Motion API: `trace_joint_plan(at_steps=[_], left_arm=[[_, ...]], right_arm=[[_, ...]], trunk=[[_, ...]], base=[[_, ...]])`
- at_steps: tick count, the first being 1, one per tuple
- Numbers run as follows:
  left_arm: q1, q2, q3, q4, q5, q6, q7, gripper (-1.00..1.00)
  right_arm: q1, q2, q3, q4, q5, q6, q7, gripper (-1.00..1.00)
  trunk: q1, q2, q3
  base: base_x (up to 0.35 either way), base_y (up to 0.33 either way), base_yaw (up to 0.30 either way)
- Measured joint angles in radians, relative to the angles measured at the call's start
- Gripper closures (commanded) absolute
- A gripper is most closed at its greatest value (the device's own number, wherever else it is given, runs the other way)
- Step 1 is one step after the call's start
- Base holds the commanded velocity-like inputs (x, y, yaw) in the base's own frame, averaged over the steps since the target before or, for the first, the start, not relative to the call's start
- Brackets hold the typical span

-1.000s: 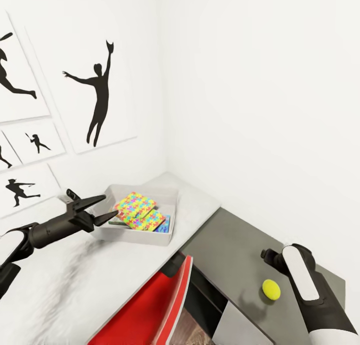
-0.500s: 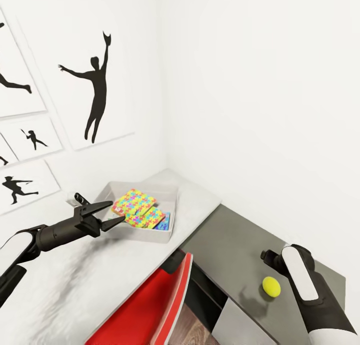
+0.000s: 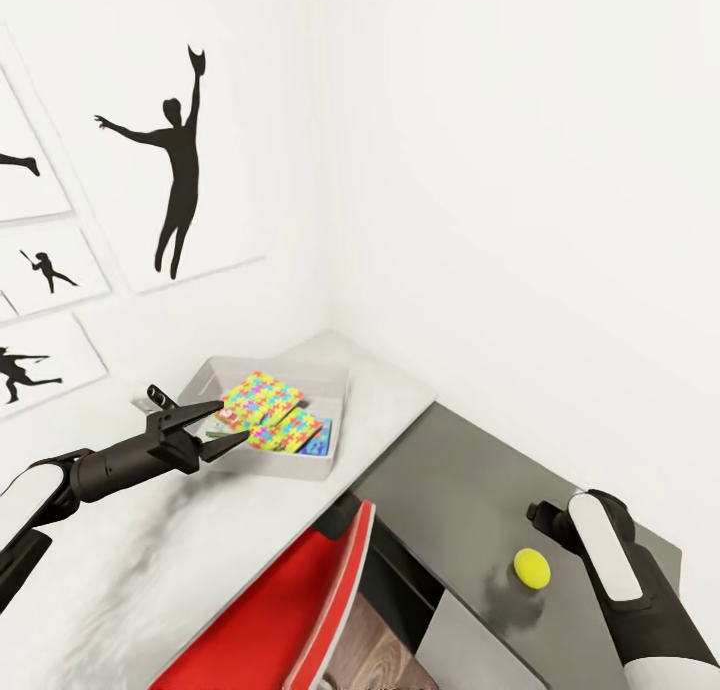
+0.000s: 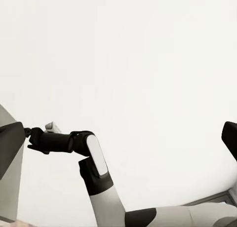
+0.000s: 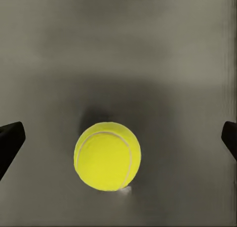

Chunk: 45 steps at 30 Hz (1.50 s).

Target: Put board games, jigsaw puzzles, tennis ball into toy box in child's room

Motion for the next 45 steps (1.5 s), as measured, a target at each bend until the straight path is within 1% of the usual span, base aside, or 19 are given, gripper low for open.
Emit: trace_joint_plan(at_steps=[28,32,33,37,45], left_arm=[[0.0,-0.002,0.0,0.0,0.0,0.0,0.0,-1.0],[0.0,-0.002,0.0,0.0,0.0,0.0,0.0,-1.0],[0.0,-0.002,0.0,0.0,0.0,0.0,0.0,-1.0],[0.0,-0.002,0.0,0.0,0.0,0.0,0.0,-1.0],[0.0,-0.003,0.0,0.0,0.0,0.0,0.0,-1.0]], right_arm=[[0.0,0.0,0.0,0.015,-0.007,0.001,0.004,-1.0],[-0.002,0.001,0.0,0.034,-0.007,0.001,0.035,-1.0],[-0.006,0.001,0.001,0.043,-0.003,0.001,0.063,-1.0],[-0.013,-0.001,0.001,0.052,0.003,0.001,0.119,-1.0],[-0.016,-0.001,0.002,0.054,0.004,0.001,0.136,-1.0]], trunk=[[0.0,0.0,-0.046],[0.0,0.0,-0.053],[0.0,0.0,-0.054],[0.0,0.0,-0.061],[0.0,0.0,-0.074]], base=[[0.0,-0.006,0.0],[0.0,0.0,0.0],[0.0,0.0,0.0],[0.0,0.0,0.0],[0.0,0.0,0.0]])
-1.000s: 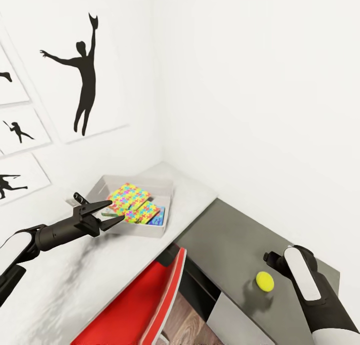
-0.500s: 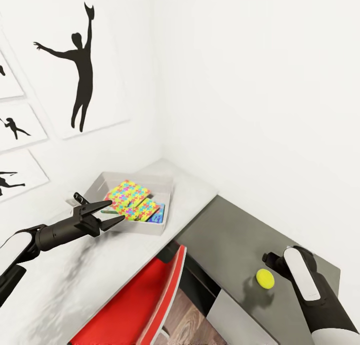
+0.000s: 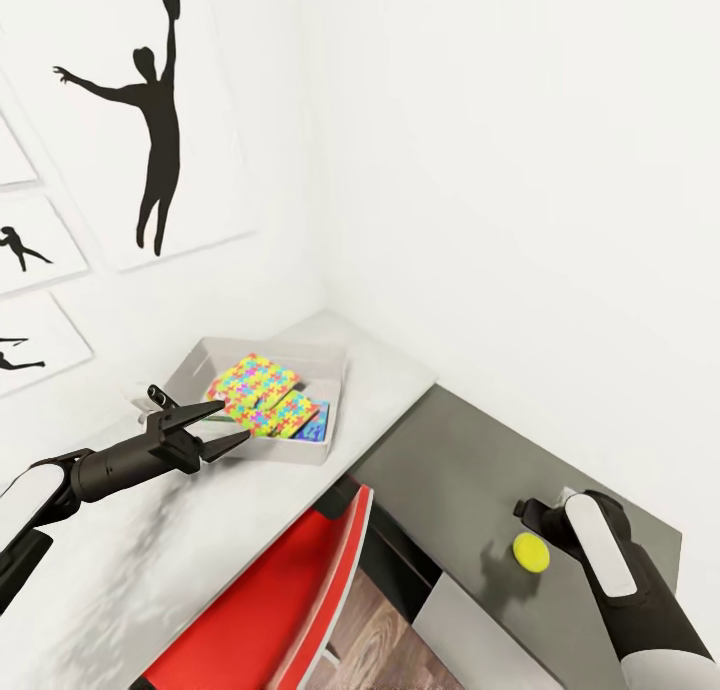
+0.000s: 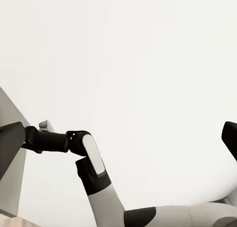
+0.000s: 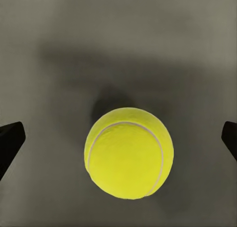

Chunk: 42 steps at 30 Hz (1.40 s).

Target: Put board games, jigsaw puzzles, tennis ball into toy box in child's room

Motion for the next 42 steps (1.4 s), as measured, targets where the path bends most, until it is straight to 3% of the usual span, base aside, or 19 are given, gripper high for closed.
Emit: trace_joint_plan(at_steps=[27,42], left_arm=[[0.0,0.0,0.0,0.0,0.0,0.0,0.0,-1.0],[0.0,0.0,0.0,0.0,0.0,0.0,0.0,-1.0]], right_arm=[[-0.01,0.0,0.0,0.028,0.001,0.0,0.002,-1.0],[-0.011,0.0,0.001,0.029,0.0,0.003,0.003,-1.0]], trunk=[[0.0,0.0,-0.044],[0.0,0.0,-0.046]], base=[[0.0,0.0,0.0],[-0.02,0.0,0.0]])
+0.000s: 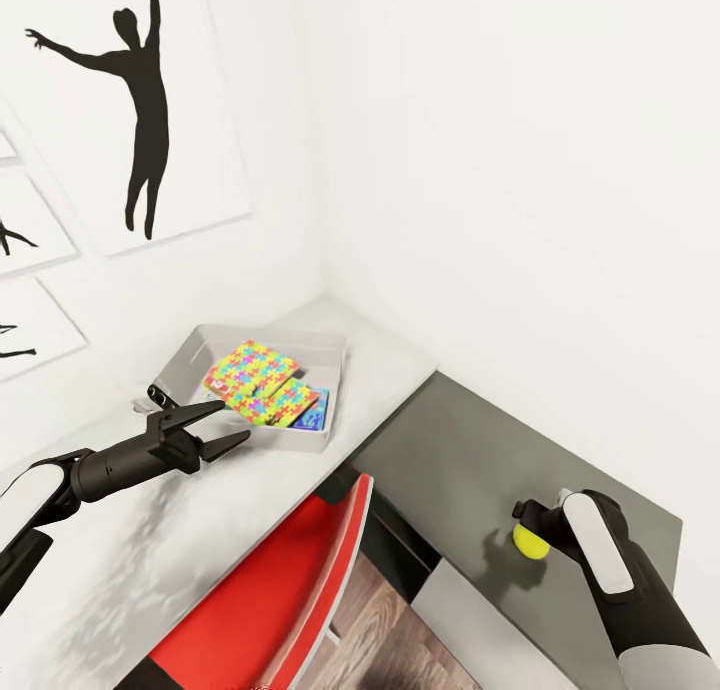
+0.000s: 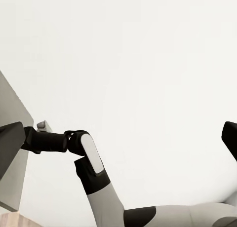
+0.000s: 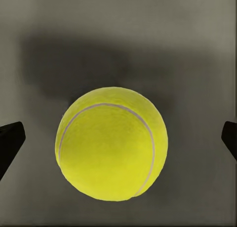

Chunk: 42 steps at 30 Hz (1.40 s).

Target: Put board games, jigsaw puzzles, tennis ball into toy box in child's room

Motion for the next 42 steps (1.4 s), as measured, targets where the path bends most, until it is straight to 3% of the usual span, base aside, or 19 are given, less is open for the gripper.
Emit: trace_joint_plan(at_steps=[27,28,42], left_arm=[[0.0,0.0,0.001,0.0,0.0,0.0,0.0,-1.0],[0.0,0.0,0.001,0.0,0.0,0.0,0.0,-1.0],[0.0,0.0,0.001,0.0,0.0,0.0,0.0,-1.0]], right_arm=[[0.0,0.0,0.0,-0.001,-0.001,0.0,0.0,-1.0],[0.0,0.0,0.0,0.0,-0.001,0.0,0.0,1.0],[0.0,0.0,0.008,0.0,0.005,0.004,0.0,1.0]], trunk=[[0.0,0.0,-0.016],[0.0,0.0,-0.016],[0.0,0.0,-0.016]], base=[[-0.002,0.0,0.0],[0.0,0.0,0.0],[0.0,0.0,0.0]])
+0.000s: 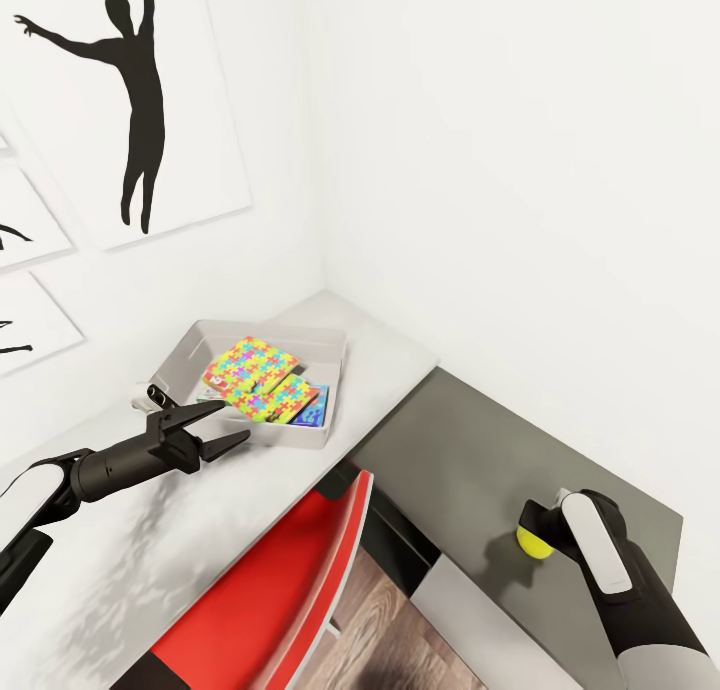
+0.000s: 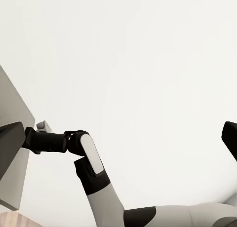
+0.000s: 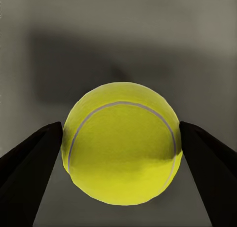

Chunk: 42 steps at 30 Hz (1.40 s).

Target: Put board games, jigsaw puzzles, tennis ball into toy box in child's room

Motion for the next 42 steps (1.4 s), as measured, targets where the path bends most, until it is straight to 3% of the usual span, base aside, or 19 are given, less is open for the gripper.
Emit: trace_joint_plan(at_steps=[13,31,34,42], left_arm=[[0.0,0.0,0.0,0.0,0.0,0.0,0.0,-1.0],[0.0,0.0,-0.001,0.0,0.0,0.0,0.0,-1.0],[0.0,0.0,0.0,0.0,0.0,0.0,0.0,-1.0],[0.0,0.0,0.0,0.0,0.0,0.0,0.0,-1.0]], right_arm=[[0.0,0.0,0.001,0.0,-0.006,-0.003,-0.001,1.0],[0.007,0.0,0.001,-0.019,-0.007,-0.003,0.001,1.0],[0.015,0.001,0.004,-0.068,-0.008,-0.001,0.024,1.0],[0.023,0.008,0.007,-0.345,-0.018,0.072,0.111,1.0]], trunk=[[0.0,0.0,0.001],[0.0,0.0,0.026],[0.0,0.0,0.03],[0.0,0.0,0.043]], base=[[0.0,0.0,-0.009],[0.0,0.0,-0.118],[0.0,0.0,-0.106],[0.0,0.0,-0.08]])
